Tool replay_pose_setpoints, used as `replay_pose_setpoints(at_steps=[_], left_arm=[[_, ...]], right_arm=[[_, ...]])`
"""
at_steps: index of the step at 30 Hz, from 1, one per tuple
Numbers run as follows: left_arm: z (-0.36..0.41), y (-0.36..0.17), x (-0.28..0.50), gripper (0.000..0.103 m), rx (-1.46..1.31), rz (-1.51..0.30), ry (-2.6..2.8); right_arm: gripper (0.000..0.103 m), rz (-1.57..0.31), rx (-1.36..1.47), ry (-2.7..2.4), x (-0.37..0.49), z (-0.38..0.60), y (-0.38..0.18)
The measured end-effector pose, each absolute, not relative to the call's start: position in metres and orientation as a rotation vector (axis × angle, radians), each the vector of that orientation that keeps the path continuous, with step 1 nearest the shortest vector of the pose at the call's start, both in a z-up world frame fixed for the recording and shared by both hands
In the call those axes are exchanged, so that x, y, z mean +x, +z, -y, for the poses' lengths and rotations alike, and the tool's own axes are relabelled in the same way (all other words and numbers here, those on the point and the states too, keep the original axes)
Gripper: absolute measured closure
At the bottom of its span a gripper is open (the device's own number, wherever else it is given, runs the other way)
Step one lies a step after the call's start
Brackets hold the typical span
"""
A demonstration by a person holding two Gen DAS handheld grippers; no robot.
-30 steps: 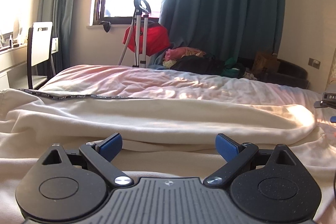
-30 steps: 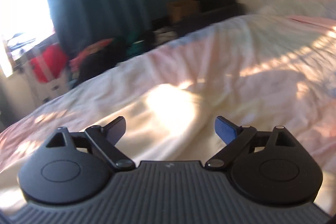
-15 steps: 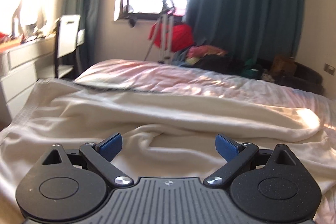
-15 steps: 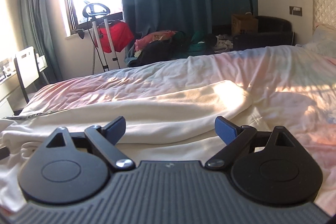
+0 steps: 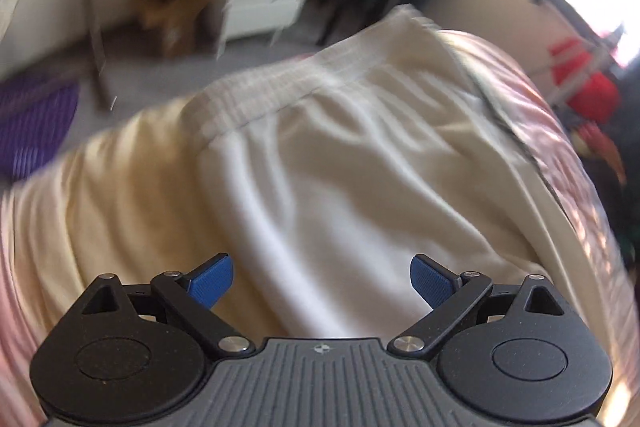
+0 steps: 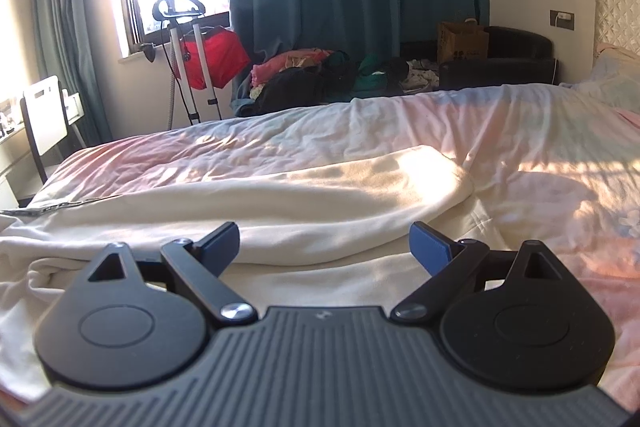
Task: Fold clothes
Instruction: 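Grasp the ribbed waistband of the cream sweatpants with the left gripper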
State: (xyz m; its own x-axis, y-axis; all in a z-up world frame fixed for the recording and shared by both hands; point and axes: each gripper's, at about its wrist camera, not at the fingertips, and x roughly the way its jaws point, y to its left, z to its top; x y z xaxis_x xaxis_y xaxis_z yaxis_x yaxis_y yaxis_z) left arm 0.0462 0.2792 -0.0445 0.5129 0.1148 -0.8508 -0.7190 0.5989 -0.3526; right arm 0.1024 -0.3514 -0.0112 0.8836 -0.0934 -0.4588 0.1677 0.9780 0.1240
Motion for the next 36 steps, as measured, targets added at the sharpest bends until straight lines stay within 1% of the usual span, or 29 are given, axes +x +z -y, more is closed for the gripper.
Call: replay_pose_setpoints(at_steps=[4, 13, 14, 15, 17, 19, 21, 22, 26, 29, 30, 31, 32, 33, 34, 36], left_arm=[[-0.301, -0.060, 0.032, 0.006, -0.917, -0.894, 0.711], [-0.311, -0.069, 0.037, 0.006, -0.962, -0.809, 0.670], [-0.314, -0.069, 0.034, 0.007, -0.996, -0.769, 0.636], [-0.316, -0.069, 0.031, 0.011, -1.033, -0.725, 0.598], [-0.321, -0.068, 0.022, 0.016, -1.110, -0.630, 0.517], [-0.325, -0.068, 0.009, 0.018, -1.192, -0.529, 0.430], [-0.328, -0.072, 0.000, 0.019, -1.253, -0.481, 0.402], [-0.330, -0.075, -0.002, 0.020, -1.274, -0.484, 0.407], [-0.334, -0.092, 0.000, 0.031, -1.319, -0.548, 0.444], [-0.331, -0.099, 0.008, 0.040, -1.266, -0.610, 0.469], [-0.329, -0.099, 0.009, 0.046, -1.252, -0.609, 0.475], [-0.327, -0.099, 0.011, 0.049, -1.239, -0.606, 0.480], [-0.325, -0.099, 0.012, 0.053, -1.226, -0.603, 0.485], [-0.324, -0.099, 0.013, 0.059, -1.213, -0.600, 0.490], [-0.322, -0.099, 0.014, 0.063, -1.200, -0.597, 0.495], [-0.318, -0.099, 0.017, 0.079, -1.174, -0.591, 0.505]], right_arm=[[0.010, -0.497, 0.142, -0.150, 0.104, 0.351, -0.015], [0.010, -0.518, 0.204, -0.192, 0.105, 0.369, -0.021], [0.010, -0.521, 0.229, -0.196, 0.104, 0.375, -0.022], [0.010, -0.523, 0.258, -0.202, 0.103, 0.381, -0.023], [0.010, -0.523, 0.352, -0.243, 0.099, 0.401, -0.026], [0.010, -0.520, 0.448, -0.293, 0.094, 0.422, -0.032], [0.010, -0.515, 0.529, -0.343, 0.088, 0.441, -0.038], [0.010, -0.511, 0.570, -0.371, 0.085, 0.451, -0.041], [0.011, -0.514, 0.680, -0.481, 0.075, 0.479, -0.058], [0.011, -0.530, 0.749, -0.550, 0.070, 0.496, -0.072], [0.013, -0.534, 0.774, -0.569, 0.069, 0.502, -0.077], [0.024, -0.541, 0.796, -0.595, 0.069, 0.507, -0.081], [0.030, -0.552, 0.816, -0.621, 0.069, 0.511, -0.086], [0.030, -0.563, 0.834, -0.643, 0.069, 0.514, -0.090], [0.030, -0.574, 0.847, -0.653, 0.070, 0.516, -0.094], [0.030, -0.595, 0.872, -0.670, 0.071, 0.520, -0.101]])
